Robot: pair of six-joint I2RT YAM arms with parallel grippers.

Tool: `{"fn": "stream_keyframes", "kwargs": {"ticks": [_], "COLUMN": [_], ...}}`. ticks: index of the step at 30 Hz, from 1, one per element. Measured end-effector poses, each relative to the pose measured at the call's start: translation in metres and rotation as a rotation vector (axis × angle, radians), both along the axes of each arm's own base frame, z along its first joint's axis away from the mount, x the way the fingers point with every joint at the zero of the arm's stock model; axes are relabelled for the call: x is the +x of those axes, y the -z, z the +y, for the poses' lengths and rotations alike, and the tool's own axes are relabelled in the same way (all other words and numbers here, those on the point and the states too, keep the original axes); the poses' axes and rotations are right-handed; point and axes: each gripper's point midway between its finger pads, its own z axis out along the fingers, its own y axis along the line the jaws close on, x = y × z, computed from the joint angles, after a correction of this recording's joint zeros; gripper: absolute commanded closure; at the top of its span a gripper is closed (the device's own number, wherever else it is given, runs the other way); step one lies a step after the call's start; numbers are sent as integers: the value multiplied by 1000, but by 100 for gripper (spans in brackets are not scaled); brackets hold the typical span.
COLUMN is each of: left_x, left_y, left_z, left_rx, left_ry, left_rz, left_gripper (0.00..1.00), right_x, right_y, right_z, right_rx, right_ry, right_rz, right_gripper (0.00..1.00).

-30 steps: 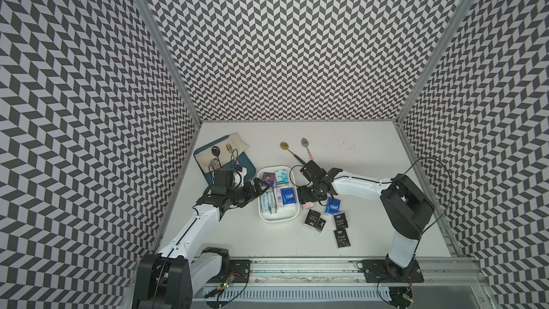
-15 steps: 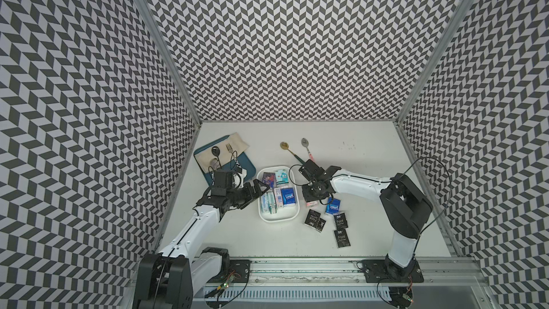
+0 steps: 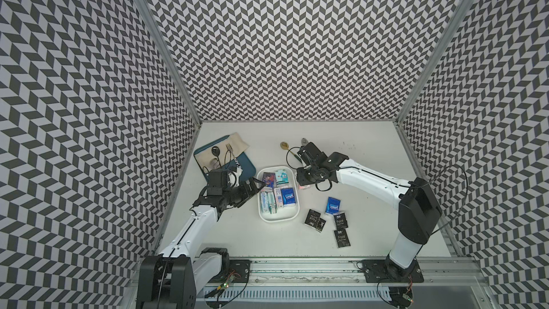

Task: Put the pocket tissues into the storage box
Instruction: Place the pocket tissues in the storage box.

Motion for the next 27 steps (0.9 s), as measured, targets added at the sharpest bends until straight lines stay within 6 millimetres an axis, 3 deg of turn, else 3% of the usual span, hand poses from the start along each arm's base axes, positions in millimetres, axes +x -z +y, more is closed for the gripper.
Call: {"fn": "stream_keyframes", "kwargs": {"ticks": [5,13,27], "left_x": [0,-1,-3], "left_y": [-4,-6,-5], "left_z": [6,6,7], "left_rx": [-1,-9,-6], "left_ry": [-18,-12,-6], "left_rz": [-19,-24,-20], "left_gripper": [0,0,0], "right_x": [-19,-39,-26], "right_y": [-3,33,63], "right_z": [26,42,43], "right_rx": [33,-5,-62], "right_ry": [-66,-86,5], "right_rz": [22,109,125], "right_gripper": [61,60,54]}}
